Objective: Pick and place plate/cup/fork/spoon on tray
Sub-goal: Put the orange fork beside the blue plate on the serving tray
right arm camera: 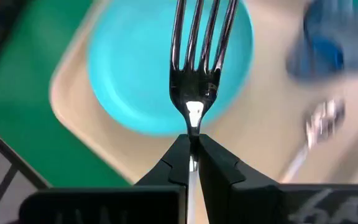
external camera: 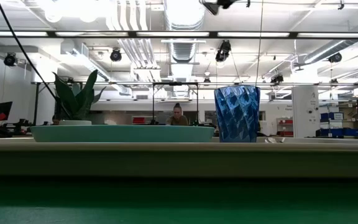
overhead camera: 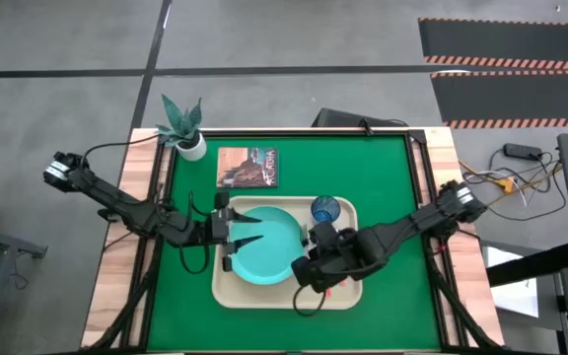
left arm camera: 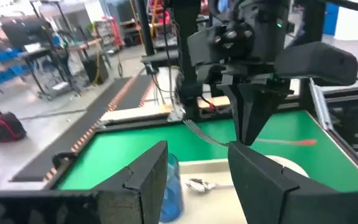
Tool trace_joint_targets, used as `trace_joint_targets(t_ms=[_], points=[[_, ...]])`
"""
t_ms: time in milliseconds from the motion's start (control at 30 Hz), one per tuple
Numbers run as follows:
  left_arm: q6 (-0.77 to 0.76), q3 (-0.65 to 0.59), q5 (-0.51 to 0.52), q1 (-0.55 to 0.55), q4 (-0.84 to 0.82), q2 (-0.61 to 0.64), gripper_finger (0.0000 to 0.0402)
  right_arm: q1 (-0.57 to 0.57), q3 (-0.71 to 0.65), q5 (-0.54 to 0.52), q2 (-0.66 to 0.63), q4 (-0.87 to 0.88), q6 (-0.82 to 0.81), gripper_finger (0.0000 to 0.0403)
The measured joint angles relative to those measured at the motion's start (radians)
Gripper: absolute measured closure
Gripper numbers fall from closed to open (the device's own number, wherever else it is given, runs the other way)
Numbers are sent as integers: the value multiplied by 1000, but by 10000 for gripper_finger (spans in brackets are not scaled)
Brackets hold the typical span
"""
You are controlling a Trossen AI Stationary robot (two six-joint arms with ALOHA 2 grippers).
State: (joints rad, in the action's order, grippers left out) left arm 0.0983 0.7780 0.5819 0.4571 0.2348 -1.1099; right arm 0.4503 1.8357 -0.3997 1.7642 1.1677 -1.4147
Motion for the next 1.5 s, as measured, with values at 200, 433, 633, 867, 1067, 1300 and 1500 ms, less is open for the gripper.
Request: trace_joint_targets(t_ms=[200, 433, 633, 867, 1067, 1300, 1500], points=[[-12, 0, -1, 35, -9, 0, 246, -11, 157, 259, 118, 241, -230, 390], [-12, 0, -3, 62, -37, 0, 246, -7, 145, 330, 168, 250, -370, 390], [-16, 0, -3, 69, -62, 0, 246, -32, 143, 350, 213, 204, -339, 390], [-39, 0, -2, 84, -66, -2, 246, -54, 132, 430, 233, 196, -315, 390], [-32, 0, -1, 118, -60, 46, 246, -73, 89, 427, 219, 194, -282, 390], [14, -1, -3, 199, -60, 79, 246, -90, 14, 456, 211, 144, -267, 390], [94, -2, -3, 257, -59, 89, 246, -93, 12, 452, 207, 133, -250, 390]])
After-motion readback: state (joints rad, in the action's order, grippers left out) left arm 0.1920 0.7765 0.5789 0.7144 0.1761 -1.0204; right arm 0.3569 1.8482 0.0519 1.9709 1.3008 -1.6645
